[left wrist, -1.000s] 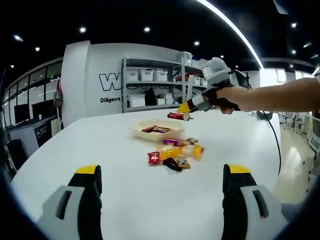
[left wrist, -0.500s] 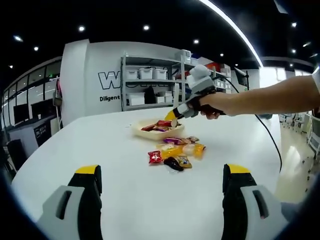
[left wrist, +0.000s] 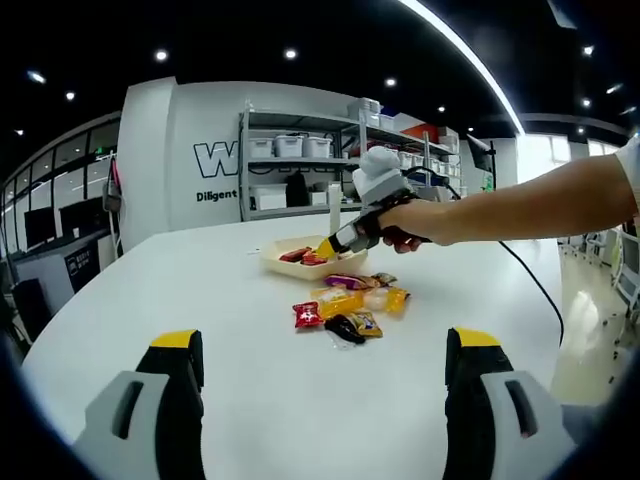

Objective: Place the target food into the container with the food tongs after gripping and lifting it, then release it inside without dropping or visibly crushing the food.

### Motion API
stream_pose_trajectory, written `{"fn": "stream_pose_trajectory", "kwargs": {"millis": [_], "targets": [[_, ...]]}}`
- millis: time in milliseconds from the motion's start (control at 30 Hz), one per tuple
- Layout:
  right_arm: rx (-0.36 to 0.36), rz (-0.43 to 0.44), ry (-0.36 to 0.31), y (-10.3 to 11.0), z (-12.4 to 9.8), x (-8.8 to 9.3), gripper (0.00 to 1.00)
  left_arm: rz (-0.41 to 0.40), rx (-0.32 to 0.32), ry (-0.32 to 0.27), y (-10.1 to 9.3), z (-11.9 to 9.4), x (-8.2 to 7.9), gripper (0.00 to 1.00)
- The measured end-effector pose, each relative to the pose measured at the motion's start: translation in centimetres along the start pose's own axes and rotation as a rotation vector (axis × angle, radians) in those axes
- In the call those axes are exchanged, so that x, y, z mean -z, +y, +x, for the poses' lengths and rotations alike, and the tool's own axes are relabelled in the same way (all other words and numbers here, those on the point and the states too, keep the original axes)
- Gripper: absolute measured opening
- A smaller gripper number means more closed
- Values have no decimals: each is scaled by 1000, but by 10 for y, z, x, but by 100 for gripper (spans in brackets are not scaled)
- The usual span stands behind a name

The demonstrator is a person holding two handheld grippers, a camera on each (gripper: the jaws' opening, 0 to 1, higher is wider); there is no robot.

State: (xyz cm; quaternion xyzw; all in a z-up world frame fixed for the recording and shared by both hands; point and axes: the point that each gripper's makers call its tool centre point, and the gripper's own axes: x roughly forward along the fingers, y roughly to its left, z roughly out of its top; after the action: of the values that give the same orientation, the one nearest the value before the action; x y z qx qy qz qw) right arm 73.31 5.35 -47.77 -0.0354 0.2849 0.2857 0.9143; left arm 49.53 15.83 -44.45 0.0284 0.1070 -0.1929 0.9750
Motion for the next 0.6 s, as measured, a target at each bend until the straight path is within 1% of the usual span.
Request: {"fn": "stream_pose_trajectory", "kwargs": {"millis": [233,433,600], "targets": [[2,-11,-10,-2,15,-9,17,1,-12,-4,6,2,-1,99],[11,-7,-19,-4,21,-14,17,-1,-20,-1,11,3,1,99],[23,-35,-24,-5,24,-16,18,-1,-28,0,16,3,2,99]]}}
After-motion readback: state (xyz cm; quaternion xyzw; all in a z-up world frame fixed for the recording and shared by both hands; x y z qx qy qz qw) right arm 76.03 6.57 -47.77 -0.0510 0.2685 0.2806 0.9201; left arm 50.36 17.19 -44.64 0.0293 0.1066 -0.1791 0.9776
